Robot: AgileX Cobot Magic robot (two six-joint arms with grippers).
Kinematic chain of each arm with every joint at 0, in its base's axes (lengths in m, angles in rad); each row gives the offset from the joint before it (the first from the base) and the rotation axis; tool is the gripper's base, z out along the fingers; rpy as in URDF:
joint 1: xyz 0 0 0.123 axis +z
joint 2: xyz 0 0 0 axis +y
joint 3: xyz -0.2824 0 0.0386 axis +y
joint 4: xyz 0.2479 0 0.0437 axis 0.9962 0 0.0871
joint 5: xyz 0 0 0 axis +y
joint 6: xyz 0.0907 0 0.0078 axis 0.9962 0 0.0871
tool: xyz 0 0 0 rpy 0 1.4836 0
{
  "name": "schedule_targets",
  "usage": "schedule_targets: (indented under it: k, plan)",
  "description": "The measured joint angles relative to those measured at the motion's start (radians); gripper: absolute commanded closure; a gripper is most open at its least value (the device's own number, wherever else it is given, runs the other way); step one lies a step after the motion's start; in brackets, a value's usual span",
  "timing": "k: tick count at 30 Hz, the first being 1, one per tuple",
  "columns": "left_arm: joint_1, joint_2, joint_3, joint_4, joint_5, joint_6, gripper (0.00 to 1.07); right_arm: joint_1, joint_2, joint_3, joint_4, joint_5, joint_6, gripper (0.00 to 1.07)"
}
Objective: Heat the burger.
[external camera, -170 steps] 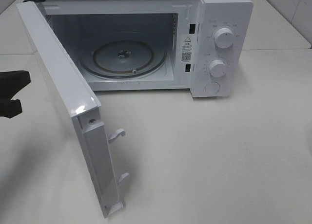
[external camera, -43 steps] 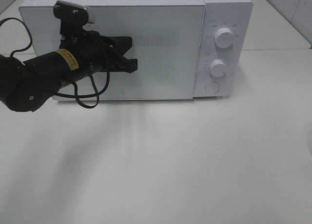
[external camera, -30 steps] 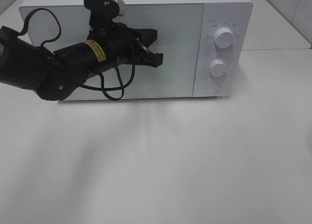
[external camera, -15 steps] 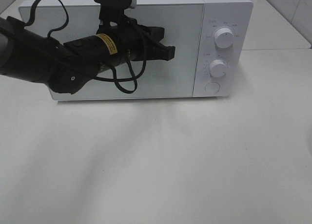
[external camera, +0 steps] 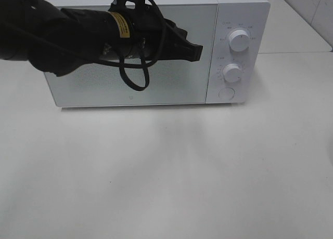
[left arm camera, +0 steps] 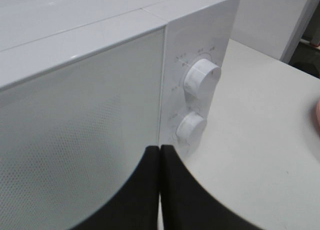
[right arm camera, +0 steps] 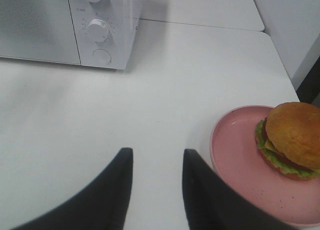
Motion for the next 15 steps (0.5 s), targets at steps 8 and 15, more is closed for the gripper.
schedule_targets:
  k: [8, 15]
  plan:
    - [-0.024, -0.177, 0.000, -0.005, 0.420, 0.000, 1.07, 0.000, 0.000, 0.000, 0.000, 0.000, 0.001, 0.71]
    - [-0.024, -0.295, 0.000, -0.012, 0.928, 0.000, 1.06, 0.000, 0.000, 0.000, 0.000, 0.000, 0.001, 0.71]
